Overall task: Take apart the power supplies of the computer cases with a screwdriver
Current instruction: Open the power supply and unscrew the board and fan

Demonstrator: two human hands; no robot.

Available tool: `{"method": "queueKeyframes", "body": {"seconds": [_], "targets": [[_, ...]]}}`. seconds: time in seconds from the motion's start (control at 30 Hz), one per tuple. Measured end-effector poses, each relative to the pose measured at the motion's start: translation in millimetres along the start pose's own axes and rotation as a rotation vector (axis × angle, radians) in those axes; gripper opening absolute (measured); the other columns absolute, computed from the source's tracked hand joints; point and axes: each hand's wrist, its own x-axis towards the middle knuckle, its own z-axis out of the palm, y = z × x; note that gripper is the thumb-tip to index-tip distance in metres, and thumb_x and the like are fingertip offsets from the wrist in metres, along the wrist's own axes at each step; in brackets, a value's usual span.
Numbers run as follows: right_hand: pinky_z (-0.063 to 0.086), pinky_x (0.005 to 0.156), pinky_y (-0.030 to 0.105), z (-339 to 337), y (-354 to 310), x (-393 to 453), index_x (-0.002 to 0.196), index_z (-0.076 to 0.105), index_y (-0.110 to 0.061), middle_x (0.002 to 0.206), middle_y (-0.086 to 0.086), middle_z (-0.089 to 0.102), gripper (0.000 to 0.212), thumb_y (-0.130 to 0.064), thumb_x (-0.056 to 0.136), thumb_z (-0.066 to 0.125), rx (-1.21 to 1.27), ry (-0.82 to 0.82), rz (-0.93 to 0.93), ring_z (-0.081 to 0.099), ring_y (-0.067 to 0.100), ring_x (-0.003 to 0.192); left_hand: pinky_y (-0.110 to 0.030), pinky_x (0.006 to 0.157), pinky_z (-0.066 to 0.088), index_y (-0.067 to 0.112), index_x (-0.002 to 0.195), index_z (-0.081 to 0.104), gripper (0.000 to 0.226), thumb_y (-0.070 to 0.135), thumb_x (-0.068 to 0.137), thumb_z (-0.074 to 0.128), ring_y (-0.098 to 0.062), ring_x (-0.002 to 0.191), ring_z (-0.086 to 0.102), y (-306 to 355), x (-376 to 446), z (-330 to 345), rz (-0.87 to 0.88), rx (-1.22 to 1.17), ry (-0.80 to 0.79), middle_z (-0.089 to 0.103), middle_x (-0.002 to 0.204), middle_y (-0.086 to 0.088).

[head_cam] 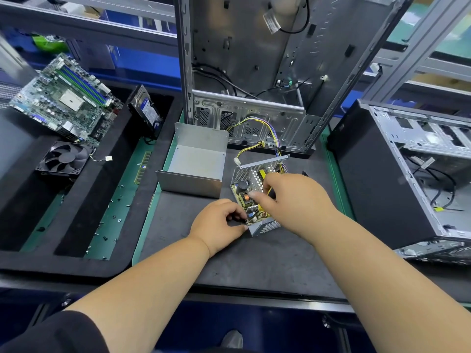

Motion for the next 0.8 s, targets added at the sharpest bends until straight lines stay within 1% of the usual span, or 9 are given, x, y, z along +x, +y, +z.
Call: {"method": "queueKeyframes", "body": {"seconds": [0.03, 0.1, 0.23, 0.37, 0.43, 0.53, 0.57, 0.7, 0.8], "targets": [[0.033, 0.061, 0.034, 0.9, -0.1, 1.2, 0.092, 0.056, -0.019, 0.085, 0.0, 0.065, 0.036, -0.052, 0.1, 0.045, -0.012, -0.005, -0.005, 0.057, 0.026, 0.085, -0.031, 0.08, 0.051, 0.036, 0.08, 0.067, 0.023, 0.021, 0.071, 0.081, -0.007, 0.084, 0.06, -0.2, -0.1, 0.1, -0.003, 0.004, 0.0, 0.062, 0.085, 0.012], [0.031, 0.063, 0.034, 1.8, 0.3, 2.7, 0.095, 0.054, -0.019, 0.084, -0.001, 0.063, 0.025, -0.042, 0.102, 0.048, 0.063, -0.006, -0.019, 0.057, 0.026, 0.085, -0.033, 0.08, 0.051, 0.034, 0.08, 0.068, 0.021, 0.02, 0.071, 0.081, -0.008, 0.084, 0.06, 0.4, 0.1, 0.4, -0.007, 0.008, -0.001, 0.062, 0.084, 0.011], [0.022, 0.062, 0.033, 0.7, 4.5, 1.5, 0.101, 0.05, -0.019, 0.073, -0.011, 0.044, 0.013, -0.026, 0.096, 0.058, 0.204, 0.018, -0.017, 0.046, 0.021, 0.079, -0.033, 0.08, 0.051, 0.038, 0.078, 0.067, 0.024, 0.02, 0.071, 0.082, -0.006, 0.082, 0.059, 2.8, 0.9, 0.8, -0.011, 0.007, 0.002, 0.061, 0.083, 0.013], [0.022, 0.066, 0.029, -0.4, 4.0, 1.1, 0.099, 0.056, -0.018, 0.1, -0.002, 0.052, 0.011, -0.017, 0.088, 0.058, 0.218, -0.026, -0.017, 0.047, 0.02, 0.094, -0.032, 0.079, 0.051, 0.038, 0.077, 0.067, 0.024, 0.02, 0.071, 0.082, -0.005, 0.082, 0.058, 2.5, 1.4, 1.3, -0.032, 0.011, 0.017, 0.061, 0.083, 0.014], [0.027, 0.068, 0.03, 0.1, 3.7, 0.2, 0.098, 0.058, -0.018, 0.103, 0.001, 0.057, 0.01, -0.022, 0.089, 0.057, 0.162, -0.022, -0.018, 0.05, 0.022, 0.098, -0.033, 0.079, 0.051, 0.036, 0.077, 0.068, 0.023, 0.02, 0.071, 0.082, -0.005, 0.081, 0.058, 2.7, 1.3, 2.8, -0.043, 0.015, 0.026, 0.061, 0.083, 0.013], [0.032, 0.064, 0.033, -0.9, 2.8, 0.5, 0.091, 0.056, -0.02, 0.089, -0.002, 0.061, 0.026, -0.046, 0.097, 0.052, 0.044, 0.008, -0.019, 0.054, 0.023, 0.086, -0.033, 0.078, 0.051, 0.035, 0.077, 0.069, 0.021, 0.02, 0.07, 0.082, -0.004, 0.08, 0.058, 2.7, 1.7, 4.0, -0.048, 0.02, 0.033, 0.061, 0.082, 0.013], [0.03, 0.062, 0.033, -0.7, 3.4, 1.3, 0.09, 0.054, -0.021, 0.084, -0.003, 0.059, 0.028, -0.048, 0.099, 0.051, 0.05, -0.002, -0.015, 0.052, 0.022, 0.082, -0.033, 0.078, 0.051, 0.035, 0.077, 0.069, 0.021, 0.02, 0.07, 0.082, -0.004, 0.079, 0.058, 2.7, 1.7, 4.1, -0.048, 0.021, 0.033, 0.061, 0.082, 0.013], [0.026, 0.056, 0.034, 1.8, 8.2, 1.5, 0.099, 0.05, -0.019, 0.071, -0.01, 0.048, 0.013, -0.03, 0.097, 0.057, 0.171, -0.011, -0.011, 0.048, 0.018, 0.074, -0.034, 0.078, 0.052, 0.038, 0.076, 0.067, 0.025, 0.02, 0.07, 0.083, -0.005, 0.08, 0.058, 3.9, 1.9, 4.7, -0.048, 0.017, 0.022, 0.061, 0.083, 0.013], [0.027, 0.059, 0.033, -0.2, 9.4, 0.3, 0.097, 0.049, -0.023, 0.078, -0.012, 0.047, 0.013, -0.022, 0.093, 0.061, 0.24, -0.014, -0.016, 0.046, 0.017, 0.079, -0.035, 0.078, 0.052, 0.04, 0.075, 0.065, 0.027, 0.02, 0.07, 0.082, -0.008, 0.082, 0.06, 5.3, 2.3, 4.1, -0.044, 0.017, 0.019, 0.061, 0.083, 0.013]]}}
